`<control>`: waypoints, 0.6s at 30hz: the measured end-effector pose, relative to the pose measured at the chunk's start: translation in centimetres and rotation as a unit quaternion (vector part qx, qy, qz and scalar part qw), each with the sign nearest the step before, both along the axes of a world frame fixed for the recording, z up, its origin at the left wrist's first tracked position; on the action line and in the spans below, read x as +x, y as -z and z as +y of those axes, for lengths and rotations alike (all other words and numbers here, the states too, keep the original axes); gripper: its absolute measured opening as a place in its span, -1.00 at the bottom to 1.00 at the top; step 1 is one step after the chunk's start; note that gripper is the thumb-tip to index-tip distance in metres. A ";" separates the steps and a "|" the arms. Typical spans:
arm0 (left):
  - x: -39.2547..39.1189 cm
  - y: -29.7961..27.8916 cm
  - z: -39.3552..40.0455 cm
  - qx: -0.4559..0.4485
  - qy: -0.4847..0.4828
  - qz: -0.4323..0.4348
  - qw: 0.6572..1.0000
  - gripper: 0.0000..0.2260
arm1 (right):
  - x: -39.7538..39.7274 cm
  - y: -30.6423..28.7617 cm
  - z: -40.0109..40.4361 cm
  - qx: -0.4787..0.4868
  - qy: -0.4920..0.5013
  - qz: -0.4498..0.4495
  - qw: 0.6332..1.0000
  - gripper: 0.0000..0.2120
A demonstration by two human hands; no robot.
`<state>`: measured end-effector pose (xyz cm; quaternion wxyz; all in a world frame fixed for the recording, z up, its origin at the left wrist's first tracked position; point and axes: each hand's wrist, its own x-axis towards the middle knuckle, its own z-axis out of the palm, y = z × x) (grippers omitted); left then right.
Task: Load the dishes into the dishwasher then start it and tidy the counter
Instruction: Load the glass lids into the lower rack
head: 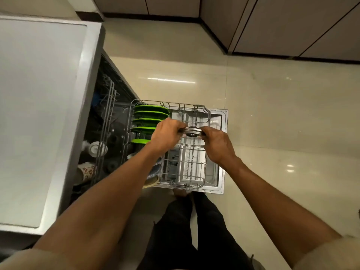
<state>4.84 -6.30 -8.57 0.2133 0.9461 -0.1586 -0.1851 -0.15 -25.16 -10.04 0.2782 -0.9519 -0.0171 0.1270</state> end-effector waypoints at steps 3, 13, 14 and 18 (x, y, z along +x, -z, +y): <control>2.4 2.3 -0.3 -0.025 -0.006 0.043 0.999 -0.88 | 2.7 2.2 -0.9 -0.011 -0.018 0.015 1.000 -0.89; 9.5 10.5 -2.3 -0.033 -0.060 0.045 0.997 -0.69 | 12.1 11.1 -3.6 -0.013 -0.067 0.014 0.998 -0.86; 10.3 11.5 -2.5 -0.028 -0.061 0.041 0.997 -0.69 | 12.8 12.0 -3.7 -0.010 -0.062 0.010 0.998 -0.85; 13.5 15.1 -2.8 -0.002 -0.042 0.009 0.999 -0.67 | 15.2 14.8 -3.7 -0.005 -0.054 0.000 0.999 -0.82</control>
